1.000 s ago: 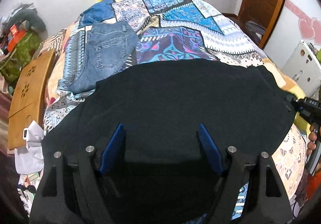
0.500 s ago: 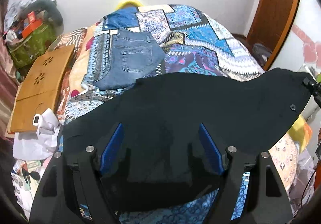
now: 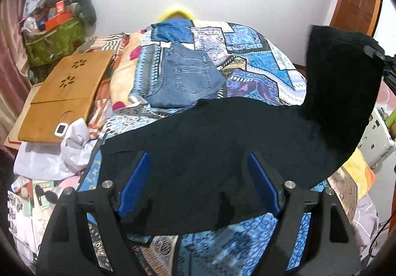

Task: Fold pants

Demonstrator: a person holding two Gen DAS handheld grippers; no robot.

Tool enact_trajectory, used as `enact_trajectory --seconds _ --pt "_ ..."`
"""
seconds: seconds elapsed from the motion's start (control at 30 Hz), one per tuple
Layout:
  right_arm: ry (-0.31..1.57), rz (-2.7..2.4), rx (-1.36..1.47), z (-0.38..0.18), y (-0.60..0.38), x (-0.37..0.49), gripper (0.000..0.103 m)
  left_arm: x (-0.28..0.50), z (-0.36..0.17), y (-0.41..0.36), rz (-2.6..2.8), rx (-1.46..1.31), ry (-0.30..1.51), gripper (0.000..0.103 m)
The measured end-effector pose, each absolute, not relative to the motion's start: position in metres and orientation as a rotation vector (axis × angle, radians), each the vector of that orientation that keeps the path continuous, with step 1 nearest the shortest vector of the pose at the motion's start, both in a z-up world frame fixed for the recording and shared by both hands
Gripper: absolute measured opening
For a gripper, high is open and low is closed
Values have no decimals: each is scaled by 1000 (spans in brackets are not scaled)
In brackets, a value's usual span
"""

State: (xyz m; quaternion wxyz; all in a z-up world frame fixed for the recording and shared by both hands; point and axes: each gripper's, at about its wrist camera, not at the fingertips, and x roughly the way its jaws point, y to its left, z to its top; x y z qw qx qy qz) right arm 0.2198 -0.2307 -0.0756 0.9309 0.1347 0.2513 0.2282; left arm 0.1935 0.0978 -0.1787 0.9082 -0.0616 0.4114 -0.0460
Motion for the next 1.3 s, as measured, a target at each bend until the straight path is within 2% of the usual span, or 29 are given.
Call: enact_trajectory --seconds 0.13,0.3,0.47,0.5,0.6,0.67,0.73,0.8,1.07,1.3 --pt "586 555 204 -102 -181 223 5 186 -177 111 -85 -156 848 81" --pt "760 625 116 -163 -134 225 5 182 -175 119 -72 -166 847 81" --pt "910 662 31 -215 -113 224 6 181 -177 122 -65 -168 854 82" --pt "931 672 22 -221 -112 224 9 181 -179 121 -66 -168 859 82" --pt "949 671 -39 -223 -109 217 11 185 -182 116 -74 -166 880 82" --pt "983 708 -63 -221 -109 215 21 189 -183 110 -82 -153 890 82" --pt "1004 739 -38 -211 -114 214 43 194 -181 101 -89 -131 890 83" --pt "979 739 -13 -199 -124 214 53 198 -179 93 -100 -115 886 84" --pt "805 616 -84 -156 -166 226 57 237 -173 51 -169 -61 890 87" --pt "806 533 -109 -163 -193 260 59 282 -180 7 -241 11 921 87"
